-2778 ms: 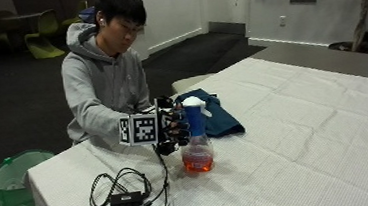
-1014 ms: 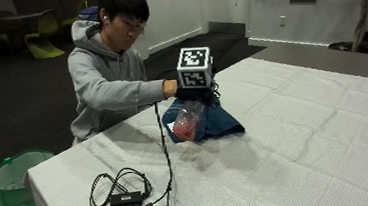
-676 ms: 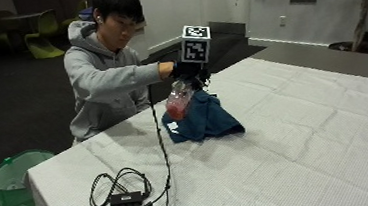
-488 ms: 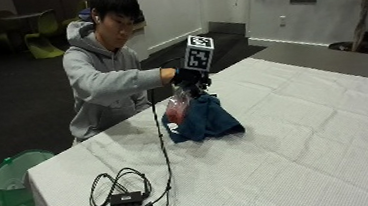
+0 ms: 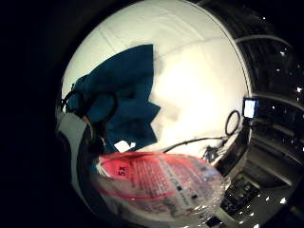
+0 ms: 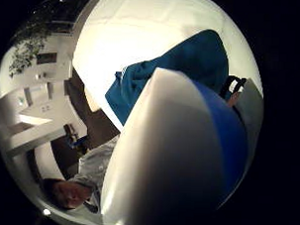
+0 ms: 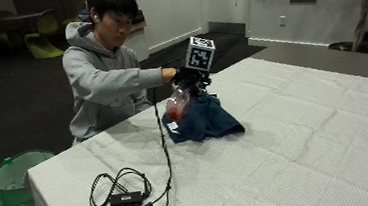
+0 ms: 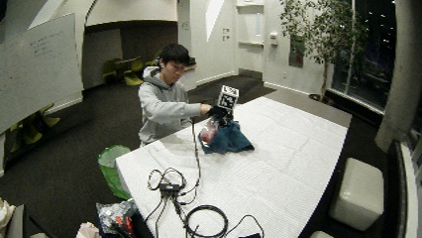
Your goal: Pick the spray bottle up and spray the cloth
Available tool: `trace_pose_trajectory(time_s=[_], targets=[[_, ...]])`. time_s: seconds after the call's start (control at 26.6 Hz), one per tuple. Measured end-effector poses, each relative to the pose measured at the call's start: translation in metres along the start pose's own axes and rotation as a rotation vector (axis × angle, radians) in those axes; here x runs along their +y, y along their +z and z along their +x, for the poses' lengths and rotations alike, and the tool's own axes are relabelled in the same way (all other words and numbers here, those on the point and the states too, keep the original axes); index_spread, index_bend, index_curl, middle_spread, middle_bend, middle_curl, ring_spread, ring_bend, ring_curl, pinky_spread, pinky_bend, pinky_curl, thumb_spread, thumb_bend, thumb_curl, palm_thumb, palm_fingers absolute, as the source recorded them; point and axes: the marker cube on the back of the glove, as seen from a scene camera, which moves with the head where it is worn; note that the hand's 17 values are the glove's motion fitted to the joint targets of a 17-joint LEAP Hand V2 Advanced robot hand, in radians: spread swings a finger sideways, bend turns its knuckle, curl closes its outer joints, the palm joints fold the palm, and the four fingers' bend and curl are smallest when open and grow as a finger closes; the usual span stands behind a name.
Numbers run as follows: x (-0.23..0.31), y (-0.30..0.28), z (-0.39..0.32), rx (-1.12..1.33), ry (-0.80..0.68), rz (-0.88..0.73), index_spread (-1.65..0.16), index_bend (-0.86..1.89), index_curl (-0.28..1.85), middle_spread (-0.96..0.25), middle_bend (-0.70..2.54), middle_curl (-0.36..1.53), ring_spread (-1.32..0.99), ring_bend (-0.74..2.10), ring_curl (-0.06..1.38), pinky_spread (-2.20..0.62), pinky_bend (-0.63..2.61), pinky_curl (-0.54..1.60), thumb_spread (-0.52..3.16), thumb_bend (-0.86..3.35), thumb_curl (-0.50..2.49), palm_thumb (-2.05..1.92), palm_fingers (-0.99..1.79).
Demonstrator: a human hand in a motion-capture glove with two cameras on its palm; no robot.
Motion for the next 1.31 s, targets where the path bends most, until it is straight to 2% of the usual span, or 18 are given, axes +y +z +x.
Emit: trace_pose_trajectory(time_s=[0.23, 0.38, 0.56, 0.75, 0.9, 1.09, 1.2, 1.31], targets=[[0.006, -0.017, -0.008, 0.025, -0.012, 0.021, -0.21, 0.47, 0.54, -0.1, 0.64, 0.51, -0.17, 0.66, 0.46, -0.28, 0.33, 0.41, -0.05, -0.03, 0.68, 1.01, 1.4], [-0.003, 0.011, -0.014, 0.053, -0.016, -0.005, -0.21, 0.47, 0.55, -0.1, 0.64, 0.51, -0.17, 0.66, 0.46, -0.28, 0.33, 0.41, -0.06, -0.03, 0.69, 1.01, 1.4], [-0.011, 0.033, -0.031, -0.043, -0.067, -0.002, -0.21, 0.47, 0.55, -0.1, 0.64, 0.51, -0.17, 0.66, 0.46, -0.28, 0.33, 0.41, -0.06, -0.03, 0.69, 1.01, 1.4], [-0.009, -0.004, -0.079, -0.295, -0.228, 0.168, -0.21, 0.46, 0.55, -0.1, 0.64, 0.51, -0.17, 0.67, 0.46, -0.28, 0.33, 0.41, -0.06, -0.03, 0.69, 1.01, 1.39], [-0.003, -0.045, -0.127, -0.648, -0.419, 0.347, -0.21, 0.46, 0.55, -0.09, 0.64, 0.51, -0.17, 0.67, 0.47, -0.28, 0.33, 0.41, -0.06, -0.03, 0.69, 1.01, 1.39], [-0.01, -0.07, -0.168, -1.106, -0.537, 0.526, -0.21, 0.45, 0.55, -0.09, 0.64, 0.5, -0.17, 0.67, 0.47, -0.27, 0.33, 0.41, -0.06, -0.03, 0.7, 1.02, 1.39], [-0.018, -0.046, -0.179, -1.111, -0.602, 0.49, -0.21, 0.45, 0.55, -0.09, 0.64, 0.5, -0.17, 0.67, 0.47, -0.28, 0.33, 0.42, -0.06, -0.03, 0.7, 1.02, 1.39], [-0.037, -0.024, -0.192, -1.116, -0.6, 0.503, -0.2, 0.45, 0.55, -0.08, 0.63, 0.5, -0.17, 0.67, 0.46, -0.28, 0.32, 0.42, -0.06, -0.03, 0.7, 1.02, 1.39]])
